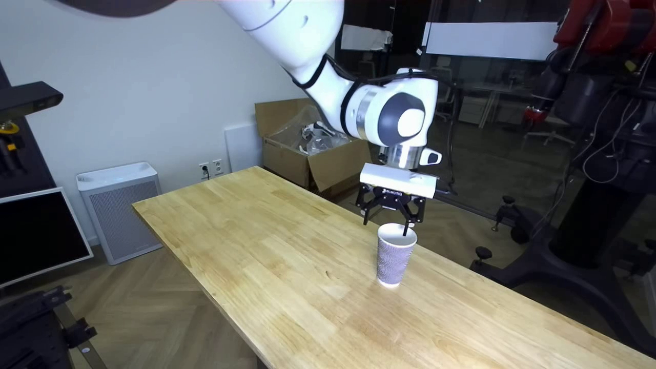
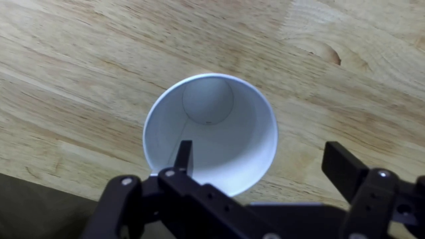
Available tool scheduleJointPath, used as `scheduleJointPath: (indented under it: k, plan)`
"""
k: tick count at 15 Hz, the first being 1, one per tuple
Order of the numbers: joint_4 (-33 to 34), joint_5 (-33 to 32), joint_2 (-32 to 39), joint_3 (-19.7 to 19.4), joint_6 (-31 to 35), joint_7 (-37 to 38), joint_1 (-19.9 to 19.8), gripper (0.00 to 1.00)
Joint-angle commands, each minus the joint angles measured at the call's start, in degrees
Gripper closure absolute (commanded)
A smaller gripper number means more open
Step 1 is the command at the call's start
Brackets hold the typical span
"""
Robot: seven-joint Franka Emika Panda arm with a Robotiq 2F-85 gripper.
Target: Move the grey cup to the front of the table
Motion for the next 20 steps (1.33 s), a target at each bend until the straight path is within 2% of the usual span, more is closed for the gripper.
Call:
scheduleJointPath:
  k: [1,2,3,5,14,19,20]
  plan:
    - [3.3,0.9,2.3,0.6,-2.4,0.1,-0.7,0.00]
    - [3.3,0.9,2.5,0.4,-2.4,0.5,-0.7,0.00]
    - [3.3,0.9,2.7,0.3,-2.1,0.8,-0.6,0.25]
    - [3.4,0.6,3.0,0.2,-1.9,0.8,-0.5,0.33]
    - [4.7,0.1,3.5,0.2,-3.4,-0.1,-0.2,0.97]
    - [6.4,-0.2,3.8,0.1,-7.4,-0.6,-0.2,0.99]
    - [3.5,0.0,2.6,0.1,-4.7,-0.2,-0.3,0.96]
